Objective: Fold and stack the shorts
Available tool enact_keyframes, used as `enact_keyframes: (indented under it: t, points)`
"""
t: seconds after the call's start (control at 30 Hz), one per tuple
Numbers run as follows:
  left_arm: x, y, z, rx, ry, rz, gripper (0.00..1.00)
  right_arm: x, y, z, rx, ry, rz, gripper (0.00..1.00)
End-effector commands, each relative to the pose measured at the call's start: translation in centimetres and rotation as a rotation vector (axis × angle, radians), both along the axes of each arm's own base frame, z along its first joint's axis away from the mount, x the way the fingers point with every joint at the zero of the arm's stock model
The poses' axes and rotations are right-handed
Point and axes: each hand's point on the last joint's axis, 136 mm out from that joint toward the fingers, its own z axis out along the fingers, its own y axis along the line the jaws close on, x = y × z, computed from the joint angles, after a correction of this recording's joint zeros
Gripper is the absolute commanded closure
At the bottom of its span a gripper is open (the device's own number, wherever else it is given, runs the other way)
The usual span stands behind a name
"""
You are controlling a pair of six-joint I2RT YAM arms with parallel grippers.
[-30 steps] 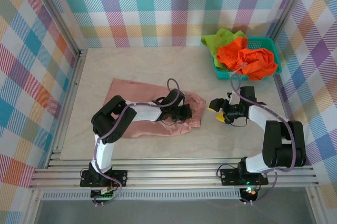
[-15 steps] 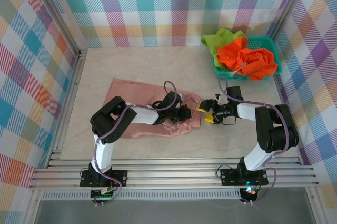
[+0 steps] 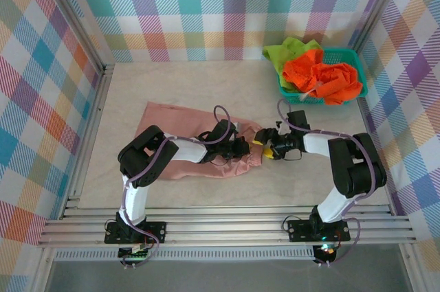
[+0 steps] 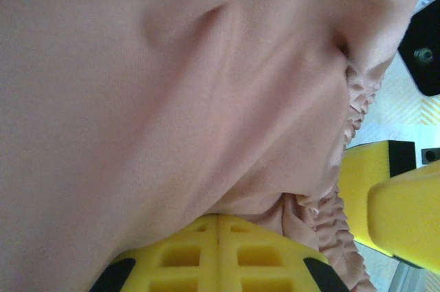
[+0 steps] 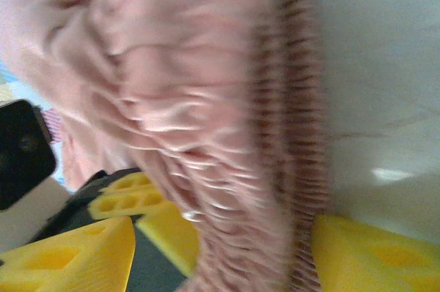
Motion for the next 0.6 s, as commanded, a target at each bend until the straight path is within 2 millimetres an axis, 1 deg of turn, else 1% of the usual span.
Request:
enact_keyframes:
  t: [0.0, 0.17, 0.23, 0.27, 0.37, 0.47, 0.53, 0.57]
  points:
    - [-2.2, 3.1, -4.4, 0.136, 0.124, 0.021, 1.00, -0.3, 2.4, 0.1, 0.001, -0.023, 0.085, 0.32]
    - [-2.1, 3.0, -4.5, 0.132, 0.126, 0.022, 1.00, -0.2, 3.2, 0.2, 0.005, -0.027, 0.092, 0.34]
    - [-2.1, 3.0, -4.5, 0.132, 0.124, 0.022, 1.00, 0.1, 2.8, 0.3, -0.025, -0.042, 0.085, 0.35]
    - [-2.1, 3.0, -4.4, 0.131, 0.126, 0.022, 1.00, 0.1, 2.5, 0.4, -0.050, -0.053, 0.085, 0.37]
    - [-2.2, 3.0, -4.5, 0.129, 0.126, 0.020, 1.00, 0.2, 2.0, 0.7, -0.091, -0.068, 0.080, 0.45]
    - [-2.2, 3.0, -4.5, 0.129, 0.127, 0.021, 1.00, 0.1, 1.9, 0.5, -0.098, -0.050, 0.085, 0.52]
    - [-2.1, 3.0, -4.5, 0.127, 0.126, 0.024, 1.00, 0.0, 1.7, 0.2, -0.110, -0.044, 0.082, 0.62]
    - [-2.1, 2.9, -4.5, 0.125, 0.126, 0.024, 1.00, -0.1, 1.7, 0.1, -0.114, -0.039, 0.080, 0.70]
